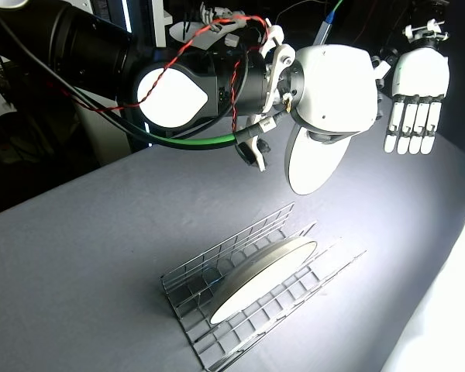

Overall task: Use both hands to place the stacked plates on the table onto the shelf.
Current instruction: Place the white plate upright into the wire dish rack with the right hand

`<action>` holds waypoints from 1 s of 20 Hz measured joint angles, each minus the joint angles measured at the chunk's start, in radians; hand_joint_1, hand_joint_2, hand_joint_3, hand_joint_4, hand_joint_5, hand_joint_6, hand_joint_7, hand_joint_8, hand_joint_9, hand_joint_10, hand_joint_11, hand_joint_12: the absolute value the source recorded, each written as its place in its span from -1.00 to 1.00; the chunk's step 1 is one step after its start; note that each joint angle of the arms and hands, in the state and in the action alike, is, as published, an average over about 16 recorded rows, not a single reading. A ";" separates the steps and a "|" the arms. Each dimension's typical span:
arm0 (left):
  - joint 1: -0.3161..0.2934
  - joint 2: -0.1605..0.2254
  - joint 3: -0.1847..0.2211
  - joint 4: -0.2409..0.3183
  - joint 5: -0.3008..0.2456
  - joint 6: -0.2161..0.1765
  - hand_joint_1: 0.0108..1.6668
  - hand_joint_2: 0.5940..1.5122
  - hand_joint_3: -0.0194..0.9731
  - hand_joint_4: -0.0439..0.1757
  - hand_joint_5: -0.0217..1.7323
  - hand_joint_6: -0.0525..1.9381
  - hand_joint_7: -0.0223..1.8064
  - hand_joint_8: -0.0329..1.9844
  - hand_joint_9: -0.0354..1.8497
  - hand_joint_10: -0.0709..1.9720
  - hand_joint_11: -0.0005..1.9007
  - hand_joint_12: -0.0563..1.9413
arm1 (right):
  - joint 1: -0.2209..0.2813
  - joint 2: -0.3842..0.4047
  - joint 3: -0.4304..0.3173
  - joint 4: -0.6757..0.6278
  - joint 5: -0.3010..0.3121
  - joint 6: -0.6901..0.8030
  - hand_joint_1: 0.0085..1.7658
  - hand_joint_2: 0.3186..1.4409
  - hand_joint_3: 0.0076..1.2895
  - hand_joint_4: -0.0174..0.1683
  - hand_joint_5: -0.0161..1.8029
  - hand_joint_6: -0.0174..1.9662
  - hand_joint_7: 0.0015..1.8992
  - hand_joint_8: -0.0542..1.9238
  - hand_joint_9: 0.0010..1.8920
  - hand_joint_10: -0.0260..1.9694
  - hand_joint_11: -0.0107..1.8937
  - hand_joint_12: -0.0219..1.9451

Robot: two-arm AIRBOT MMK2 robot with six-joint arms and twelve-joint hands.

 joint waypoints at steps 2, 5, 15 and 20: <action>0.007 -0.001 0.004 0.004 0.001 0.000 -1.00 0.07 -0.96 -0.52 -0.82 -0.94 -0.84 -0.95 -0.86 -0.99 -0.98 -0.80 | 0.007 0.012 0.000 0.018 -0.007 0.000 0.33 -0.04 -1.00 -0.91 0.31 -0.36 0.47 0.86 0.70 0.94 0.79 0.97; 0.013 -0.001 0.006 0.006 -0.001 0.000 -1.00 0.07 -0.96 -0.52 -0.82 -0.94 -0.84 -0.95 -0.86 -0.99 -0.98 -0.81 | 0.016 0.034 -0.001 0.040 -0.015 0.000 0.33 -0.03 -1.00 -0.91 0.31 -0.36 0.46 0.84 0.68 0.94 0.77 0.97; 0.019 -0.001 0.006 0.009 -0.005 0.000 -1.00 0.07 -0.96 -0.53 -0.82 -0.94 -0.85 -0.95 -0.87 -0.99 -0.98 -0.80 | 0.015 0.120 -0.001 0.079 -0.026 0.002 0.34 -0.01 -1.00 -0.91 0.32 -0.35 0.44 0.85 0.67 0.95 0.74 0.97; 0.019 -0.001 0.005 0.009 -0.006 0.000 -1.00 0.07 -0.96 -0.53 -0.82 -0.94 -0.85 -0.95 -0.87 -0.99 -0.98 -0.80 | -0.009 0.156 -0.001 0.092 -0.025 0.002 0.34 0.00 -1.00 -0.91 0.30 -0.34 0.43 0.88 0.66 0.95 0.73 0.97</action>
